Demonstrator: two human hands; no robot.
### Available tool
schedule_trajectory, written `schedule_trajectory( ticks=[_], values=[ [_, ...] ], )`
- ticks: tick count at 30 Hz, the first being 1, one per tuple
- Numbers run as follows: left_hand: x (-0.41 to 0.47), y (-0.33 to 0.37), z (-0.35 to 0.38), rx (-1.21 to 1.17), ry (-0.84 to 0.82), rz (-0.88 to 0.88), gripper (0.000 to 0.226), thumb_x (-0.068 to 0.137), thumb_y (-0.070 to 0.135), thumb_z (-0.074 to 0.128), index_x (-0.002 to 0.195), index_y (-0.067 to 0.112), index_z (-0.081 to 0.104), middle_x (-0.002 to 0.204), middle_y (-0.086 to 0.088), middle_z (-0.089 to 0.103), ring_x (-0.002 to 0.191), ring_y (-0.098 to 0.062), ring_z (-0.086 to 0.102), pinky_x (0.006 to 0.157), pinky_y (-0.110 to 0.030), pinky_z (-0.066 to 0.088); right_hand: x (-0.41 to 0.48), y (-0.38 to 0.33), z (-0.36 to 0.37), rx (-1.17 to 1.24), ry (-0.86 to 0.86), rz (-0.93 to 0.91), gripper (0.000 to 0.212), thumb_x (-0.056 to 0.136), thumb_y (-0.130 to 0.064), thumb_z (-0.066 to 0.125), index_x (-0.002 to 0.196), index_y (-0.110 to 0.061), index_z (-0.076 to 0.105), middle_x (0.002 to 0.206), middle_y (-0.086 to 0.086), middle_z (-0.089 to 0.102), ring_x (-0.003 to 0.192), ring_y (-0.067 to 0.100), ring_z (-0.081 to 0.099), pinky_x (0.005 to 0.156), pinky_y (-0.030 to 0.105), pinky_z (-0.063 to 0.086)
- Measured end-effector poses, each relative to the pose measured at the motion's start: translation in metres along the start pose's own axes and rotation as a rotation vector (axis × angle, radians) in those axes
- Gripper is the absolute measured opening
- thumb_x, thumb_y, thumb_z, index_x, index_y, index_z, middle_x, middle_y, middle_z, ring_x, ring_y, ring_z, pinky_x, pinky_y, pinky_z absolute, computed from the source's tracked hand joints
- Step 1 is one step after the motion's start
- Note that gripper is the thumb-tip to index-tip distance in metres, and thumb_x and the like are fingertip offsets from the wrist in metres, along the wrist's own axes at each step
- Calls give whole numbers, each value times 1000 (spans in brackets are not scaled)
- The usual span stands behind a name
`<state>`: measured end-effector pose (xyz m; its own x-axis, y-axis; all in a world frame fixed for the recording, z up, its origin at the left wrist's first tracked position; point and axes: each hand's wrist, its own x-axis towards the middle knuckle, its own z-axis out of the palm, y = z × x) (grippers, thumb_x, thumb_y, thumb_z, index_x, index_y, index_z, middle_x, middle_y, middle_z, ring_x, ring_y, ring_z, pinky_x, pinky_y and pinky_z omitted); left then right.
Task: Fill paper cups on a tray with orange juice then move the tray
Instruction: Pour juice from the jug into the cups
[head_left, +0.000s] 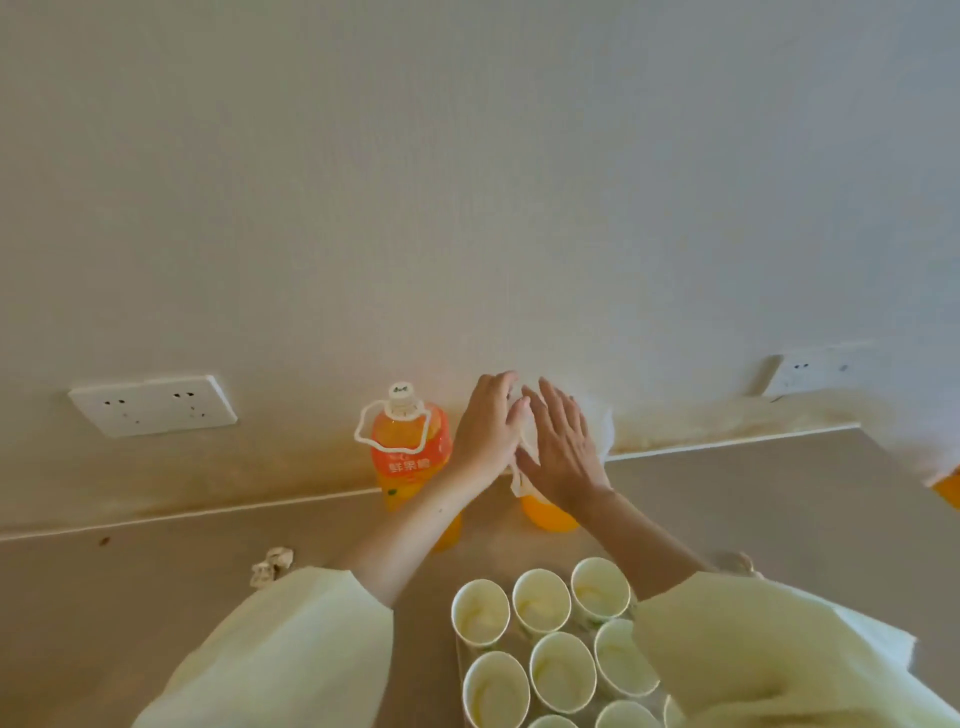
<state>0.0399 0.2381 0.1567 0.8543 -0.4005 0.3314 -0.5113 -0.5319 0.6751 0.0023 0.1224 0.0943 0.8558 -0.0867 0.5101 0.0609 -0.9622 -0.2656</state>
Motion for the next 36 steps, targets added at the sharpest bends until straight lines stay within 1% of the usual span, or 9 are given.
schedule_trajectory(
  ticks=[6,9,12,16,19,23,25,30,36],
  values=[
    [-18,-33,61,-233,-159,-458,55,95,46,46,130,3,43,124,-17,50,117,-29,49,95,-33,40,-33,72,-12,297,-211,592,128,71,-55,77,153,-10,-11,160,19,-6,148,33,1,119,45,8],
    [-25,-55,85,-426,-308,-621,48,93,51,49,115,8,48,107,-6,59,102,-20,57,80,-19,43,-39,95,1,396,-473,750,138,67,-45,85,150,-8,-18,161,14,-9,149,28,-6,121,41,3],
    [-29,-80,112,-469,-272,-633,71,69,77,58,104,15,56,99,-3,65,95,-17,61,87,-29,48,-37,105,13,578,-557,808,136,65,-25,90,151,-8,-15,161,11,-4,149,25,4,120,41,13],
    [-24,-79,111,-523,-266,-608,68,64,63,65,103,8,57,91,-6,55,81,-13,52,71,-19,42,-32,105,25,701,-543,807,137,57,-8,93,151,-6,-7,155,12,17,144,27,25,114,43,30],
    [-22,-85,119,-521,-297,-560,69,68,48,74,115,4,50,95,-5,52,83,-9,52,71,-12,43,-35,109,40,735,-504,765,144,46,-17,97,150,-6,-3,151,12,20,140,24,28,110,41,36],
    [-21,-78,121,-444,-261,-575,25,87,30,67,79,18,46,73,0,39,56,4,43,56,-11,34,-37,113,51,813,-468,745,136,38,-19,95,146,-10,14,141,8,35,129,19,39,99,33,43],
    [-21,-79,123,-448,-232,-563,19,97,23,53,78,24,49,79,-6,48,62,3,47,58,-10,36,-37,115,53,842,-463,734,129,39,-21,92,144,-14,18,136,4,41,127,20,44,100,37,45],
    [-15,-75,122,-493,-188,-621,20,92,36,58,77,24,54,82,-6,55,68,-7,50,58,-14,38,-37,122,55,846,-486,714,136,33,-43,92,146,-29,18,136,-2,46,126,20,46,101,45,46],
    [-14,-77,129,-451,-94,-644,72,53,88,52,73,19,54,74,-4,57,71,-16,55,71,-33,41,-31,121,43,862,-510,676,133,34,-44,91,144,-32,18,135,-4,47,126,19,46,102,46,46]
  ],
)
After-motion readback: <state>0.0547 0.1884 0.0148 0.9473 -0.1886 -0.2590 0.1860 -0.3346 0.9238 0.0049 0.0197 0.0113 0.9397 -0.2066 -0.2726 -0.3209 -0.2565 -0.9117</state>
